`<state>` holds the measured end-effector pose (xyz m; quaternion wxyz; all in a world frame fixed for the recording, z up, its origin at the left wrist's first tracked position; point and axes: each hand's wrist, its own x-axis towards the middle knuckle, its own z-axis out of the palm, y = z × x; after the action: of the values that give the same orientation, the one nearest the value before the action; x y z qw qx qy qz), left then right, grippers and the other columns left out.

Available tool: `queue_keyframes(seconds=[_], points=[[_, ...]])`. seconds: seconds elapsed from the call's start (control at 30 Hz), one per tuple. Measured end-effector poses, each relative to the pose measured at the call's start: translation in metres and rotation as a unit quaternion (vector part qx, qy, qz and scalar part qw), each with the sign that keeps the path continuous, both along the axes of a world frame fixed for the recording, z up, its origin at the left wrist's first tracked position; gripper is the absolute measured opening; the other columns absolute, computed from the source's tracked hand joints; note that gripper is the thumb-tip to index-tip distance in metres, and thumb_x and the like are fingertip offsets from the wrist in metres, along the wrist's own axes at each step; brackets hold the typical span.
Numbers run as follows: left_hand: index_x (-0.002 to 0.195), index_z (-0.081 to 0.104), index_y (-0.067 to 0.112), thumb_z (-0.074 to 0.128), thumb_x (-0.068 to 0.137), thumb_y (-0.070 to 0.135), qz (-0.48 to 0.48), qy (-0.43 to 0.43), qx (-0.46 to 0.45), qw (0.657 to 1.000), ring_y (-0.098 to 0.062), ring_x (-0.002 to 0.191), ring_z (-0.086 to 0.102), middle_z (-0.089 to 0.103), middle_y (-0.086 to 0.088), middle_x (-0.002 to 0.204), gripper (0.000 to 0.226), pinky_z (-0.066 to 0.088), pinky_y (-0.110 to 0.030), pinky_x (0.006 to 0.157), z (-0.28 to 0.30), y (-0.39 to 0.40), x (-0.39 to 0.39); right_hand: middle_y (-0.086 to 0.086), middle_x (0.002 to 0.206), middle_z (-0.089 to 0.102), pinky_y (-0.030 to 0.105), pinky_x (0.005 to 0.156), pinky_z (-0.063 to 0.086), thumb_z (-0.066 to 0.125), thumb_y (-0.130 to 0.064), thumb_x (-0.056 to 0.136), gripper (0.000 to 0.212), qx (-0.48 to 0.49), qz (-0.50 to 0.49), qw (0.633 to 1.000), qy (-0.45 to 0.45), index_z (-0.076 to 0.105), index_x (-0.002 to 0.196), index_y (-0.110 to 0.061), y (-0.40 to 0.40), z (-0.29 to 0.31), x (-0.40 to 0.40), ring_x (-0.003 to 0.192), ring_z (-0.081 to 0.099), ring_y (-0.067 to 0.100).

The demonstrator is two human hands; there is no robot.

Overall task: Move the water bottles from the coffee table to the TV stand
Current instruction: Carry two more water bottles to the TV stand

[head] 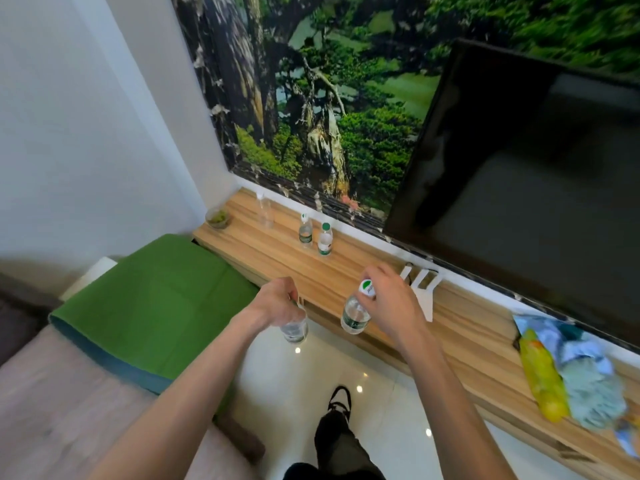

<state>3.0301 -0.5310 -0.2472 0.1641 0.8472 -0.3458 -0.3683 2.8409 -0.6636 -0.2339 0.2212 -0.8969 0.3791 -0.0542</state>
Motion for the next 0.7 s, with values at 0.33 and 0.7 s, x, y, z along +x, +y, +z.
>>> queue_keyframes(seconds=[0.33, 0.7], points=[[0.097, 0.058, 0.01, 0.076, 0.075, 0.01, 0.023, 0.018, 0.0, 1.0, -0.016, 0.072, 0.054, 0.059, -0.005, 0.089, 0.028, 0.048, -0.028, 0.06, -0.01, -0.116, 0.05, -0.006, 0.117, 0.054, 0.027, 0.078, 0.051, 0.071, -0.033, 0.09, 0.033, 0.037, -0.05, 0.998, -0.005, 0.056, 0.118, -0.025, -0.101, -0.022, 0.045, 0.102, 0.061, 0.014], [0.09, 0.057, 0.013, 0.077, 0.072, 0.008, 0.002, 0.0, -0.004, 1.0, -0.021, 0.076, 0.053, 0.058, -0.005, 0.087, 0.027, 0.045, -0.029, 0.06, -0.02, -0.189, 0.112, -0.003, 0.121, 0.052, 0.034, 0.082, 0.051, 0.07, -0.031, 0.09, 0.032, 0.044, -0.066, 0.997, -0.003, 0.055, 0.117, -0.024, -0.172, -0.034, 0.106, 0.105, 0.06, 0.021]])
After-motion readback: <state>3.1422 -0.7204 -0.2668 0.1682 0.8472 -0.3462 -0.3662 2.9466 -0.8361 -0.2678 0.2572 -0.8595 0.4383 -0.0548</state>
